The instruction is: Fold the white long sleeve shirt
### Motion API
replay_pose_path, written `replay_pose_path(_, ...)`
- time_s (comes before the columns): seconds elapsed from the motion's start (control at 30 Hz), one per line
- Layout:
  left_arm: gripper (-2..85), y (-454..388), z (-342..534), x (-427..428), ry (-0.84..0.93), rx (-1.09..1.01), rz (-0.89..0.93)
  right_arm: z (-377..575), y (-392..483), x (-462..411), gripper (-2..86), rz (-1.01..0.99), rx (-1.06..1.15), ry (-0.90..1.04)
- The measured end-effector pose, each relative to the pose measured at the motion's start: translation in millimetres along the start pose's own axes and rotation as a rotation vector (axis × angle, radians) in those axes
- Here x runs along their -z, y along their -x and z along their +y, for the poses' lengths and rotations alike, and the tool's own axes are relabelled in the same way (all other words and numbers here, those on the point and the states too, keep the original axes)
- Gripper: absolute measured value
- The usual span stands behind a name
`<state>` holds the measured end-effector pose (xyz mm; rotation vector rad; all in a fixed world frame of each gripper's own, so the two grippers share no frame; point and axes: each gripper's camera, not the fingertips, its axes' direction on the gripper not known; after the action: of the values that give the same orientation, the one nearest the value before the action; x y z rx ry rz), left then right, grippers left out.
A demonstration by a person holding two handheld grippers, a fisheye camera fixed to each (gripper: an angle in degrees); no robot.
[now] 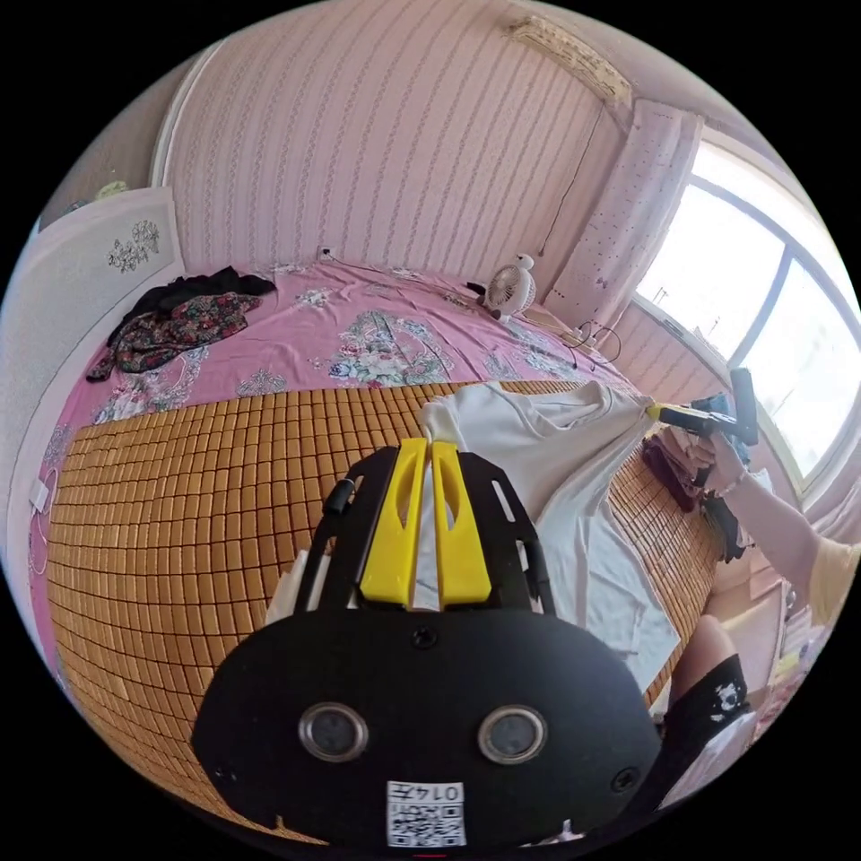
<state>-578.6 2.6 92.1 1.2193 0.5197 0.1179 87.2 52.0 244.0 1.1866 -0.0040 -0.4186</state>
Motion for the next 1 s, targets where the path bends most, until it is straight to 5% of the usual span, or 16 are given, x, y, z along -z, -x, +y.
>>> replay_pose_path(0.2, -1.0, -28, 147, 143, 0.042, -0.089, 0.189, 115, 55, 89, 1.8, -0.212, 0.214, -0.021)
replay_pose_path(0.47, -1.0, -32, 379, 206, 0.17, 0.228, 0.166, 321, 101, 51, 4.5, -0.134, 0.108, 0.386)
replay_pose_path(0.6, -1.0, -62, 376, 194, 0.174, 0.187, 0.142, 334, 110, 48, 5.0, -0.195, 0.009, 0.365)
replay_pose_path(0.87, -1.0, -222, 337, 74, 0.272, -0.154, 0.192, 296, 230, -19, 8.2, -0.126, 0.319, 0.34)
replay_pose_path(1.0, -1.0, -253, 333, 25, 0.351, -0.163, 0.14, 285, 291, -75, 7.8, -0.085, 0.459, 0.384)
